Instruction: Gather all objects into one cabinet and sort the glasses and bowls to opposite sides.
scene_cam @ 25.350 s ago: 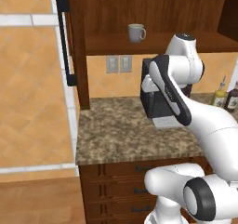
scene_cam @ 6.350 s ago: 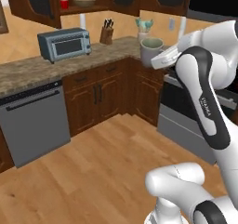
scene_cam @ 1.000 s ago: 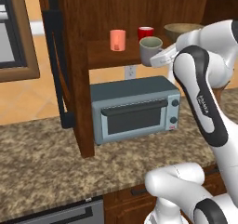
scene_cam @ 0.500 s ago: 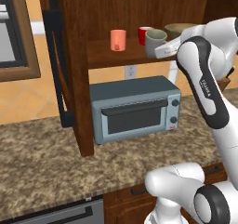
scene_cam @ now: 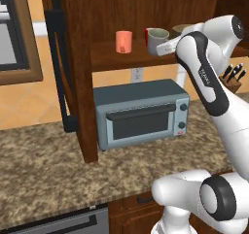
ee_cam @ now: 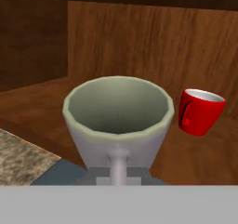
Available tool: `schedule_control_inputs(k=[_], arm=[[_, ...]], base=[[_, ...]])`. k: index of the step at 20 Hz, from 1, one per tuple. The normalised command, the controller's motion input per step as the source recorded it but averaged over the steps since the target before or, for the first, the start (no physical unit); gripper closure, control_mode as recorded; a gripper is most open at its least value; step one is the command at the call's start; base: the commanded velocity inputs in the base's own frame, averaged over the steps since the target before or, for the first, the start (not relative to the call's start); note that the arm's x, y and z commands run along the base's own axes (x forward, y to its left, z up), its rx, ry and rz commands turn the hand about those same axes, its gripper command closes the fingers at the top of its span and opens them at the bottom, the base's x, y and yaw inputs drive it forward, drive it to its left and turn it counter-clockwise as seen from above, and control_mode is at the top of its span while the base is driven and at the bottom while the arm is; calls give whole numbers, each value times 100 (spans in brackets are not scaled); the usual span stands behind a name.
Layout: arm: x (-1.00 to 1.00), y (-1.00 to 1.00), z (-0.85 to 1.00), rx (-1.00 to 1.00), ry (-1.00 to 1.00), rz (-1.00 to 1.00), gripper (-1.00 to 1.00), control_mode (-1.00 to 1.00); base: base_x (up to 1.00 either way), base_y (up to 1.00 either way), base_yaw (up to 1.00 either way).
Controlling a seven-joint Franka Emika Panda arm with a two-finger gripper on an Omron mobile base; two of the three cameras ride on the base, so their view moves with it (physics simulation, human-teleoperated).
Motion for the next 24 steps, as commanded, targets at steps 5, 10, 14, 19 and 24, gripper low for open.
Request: schedule_control_inputs(k=[5, 10, 14, 19, 24], arm=[[44, 0, 0, 0, 0, -3, 100, -100], [35, 0, 0, 0, 0, -3, 100, -100], [28, 0, -5, 0, 1, -1, 100, -100], [20, 0, -12, 0, 5, 0, 100, -100], [19, 0, -15, 0, 8, 0, 100, -100]], base=[[0, 0, 0], [0, 0, 0], [0, 0, 0], [0, 0, 0], [0, 0, 0]])
